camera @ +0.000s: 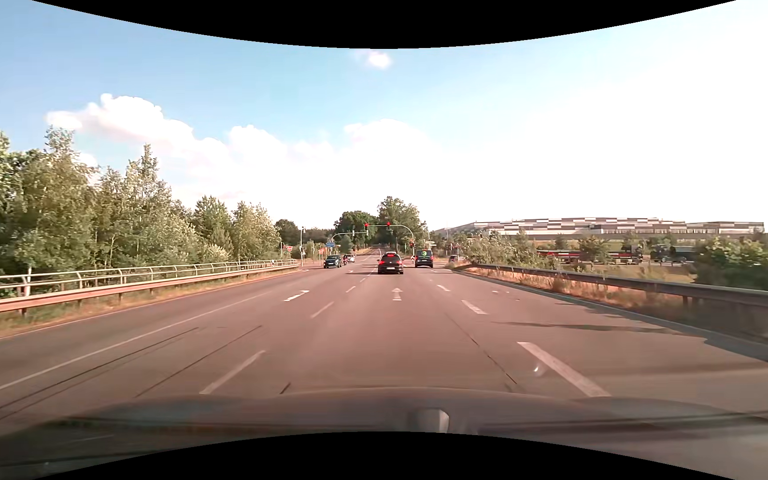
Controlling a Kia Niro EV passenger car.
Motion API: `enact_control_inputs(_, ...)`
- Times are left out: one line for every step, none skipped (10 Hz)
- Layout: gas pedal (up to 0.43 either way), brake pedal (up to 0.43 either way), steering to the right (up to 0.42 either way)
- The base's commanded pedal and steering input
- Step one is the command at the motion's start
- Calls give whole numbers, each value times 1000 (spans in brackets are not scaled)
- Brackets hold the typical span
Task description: Follow the waypoints while adhering to traffic rules and regulations
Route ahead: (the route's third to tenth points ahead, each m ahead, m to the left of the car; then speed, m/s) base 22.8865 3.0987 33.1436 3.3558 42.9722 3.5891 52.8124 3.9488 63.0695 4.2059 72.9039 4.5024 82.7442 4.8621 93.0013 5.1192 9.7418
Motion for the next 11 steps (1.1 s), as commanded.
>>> enact_control_inputs(0,0,6)
enact_control_inputs(0,0,6)
enact_control_inputs(0,0,6)
enact_control_inputs(0,0,6)
enact_control_inputs(0,0,6)
enact_control_inputs(0,0,6)
enact_control_inputs(0,0,6)
enact_control_inputs(0,0,6)
enact_control_inputs(0,0,6)
enact_control_inputs(0,0,5)
enact_control_inputs(0,0,4)
